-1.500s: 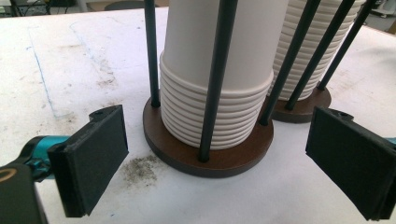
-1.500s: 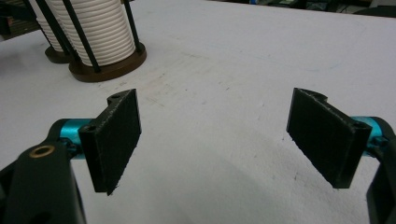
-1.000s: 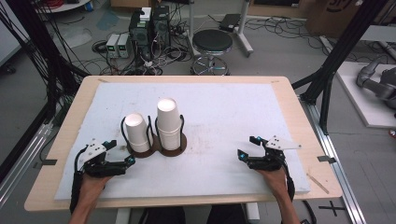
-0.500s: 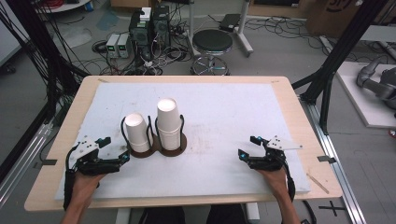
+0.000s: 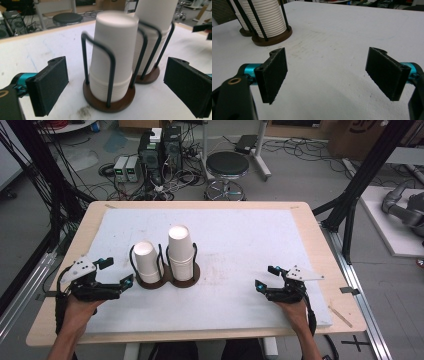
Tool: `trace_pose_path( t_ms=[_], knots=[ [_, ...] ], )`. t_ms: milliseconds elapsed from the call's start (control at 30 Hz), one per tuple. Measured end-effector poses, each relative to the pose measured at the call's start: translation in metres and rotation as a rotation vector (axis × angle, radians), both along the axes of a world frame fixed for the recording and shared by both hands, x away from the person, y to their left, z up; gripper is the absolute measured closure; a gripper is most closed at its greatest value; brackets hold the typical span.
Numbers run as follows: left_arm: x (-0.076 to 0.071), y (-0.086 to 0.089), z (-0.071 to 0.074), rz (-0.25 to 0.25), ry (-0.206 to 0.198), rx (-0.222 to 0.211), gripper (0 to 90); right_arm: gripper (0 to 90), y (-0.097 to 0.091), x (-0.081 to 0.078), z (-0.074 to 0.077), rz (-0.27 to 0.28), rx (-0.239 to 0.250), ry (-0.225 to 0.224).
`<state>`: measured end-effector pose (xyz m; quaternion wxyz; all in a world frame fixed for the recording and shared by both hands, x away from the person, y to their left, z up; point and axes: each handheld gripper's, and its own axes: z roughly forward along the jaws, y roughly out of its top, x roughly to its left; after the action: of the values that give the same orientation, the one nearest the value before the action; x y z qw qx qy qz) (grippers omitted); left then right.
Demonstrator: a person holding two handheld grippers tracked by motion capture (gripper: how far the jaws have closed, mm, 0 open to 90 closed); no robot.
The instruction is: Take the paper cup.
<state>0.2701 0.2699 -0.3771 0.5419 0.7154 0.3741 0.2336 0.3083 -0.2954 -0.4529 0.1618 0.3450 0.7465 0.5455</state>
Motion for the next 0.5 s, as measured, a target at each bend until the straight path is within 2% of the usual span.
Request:
trace_pose_path(
  t_ms=[67,100,133,267,400,500],
  knots=[
    [0.002,0.000,0.011,-0.015,-0.007,0.009,5.5,18.2,0.000,0.000,0.000,-0.002,0.001,0.004],
    [0.002,0.000,0.011,-0.015,-0.007,0.009,5.5,18.2,0.000,0.000,0.000,-0.002,0.000,0.002],
    [0.004,-0.001,0.024,-0.033,-0.017,0.017,5.5,18.2,0.000,0.000,0.000,0.000,0.002,0.002],
    [0.008,-0.003,0.045,-0.076,-0.029,0.033,5.5,18.2,0.000,0.000,0.000,0.000,0.000,-0.001],
    [0.011,-0.006,0.058,-0.105,-0.036,0.037,5.5,18.2,0.000,0.000,0.000,0.000,0.000,0.003],
    [0.016,-0.010,0.074,-0.152,-0.044,0.059,5.5,18.2,0.000,0.000,0.000,0.001,0.001,0.000]
  ],
)
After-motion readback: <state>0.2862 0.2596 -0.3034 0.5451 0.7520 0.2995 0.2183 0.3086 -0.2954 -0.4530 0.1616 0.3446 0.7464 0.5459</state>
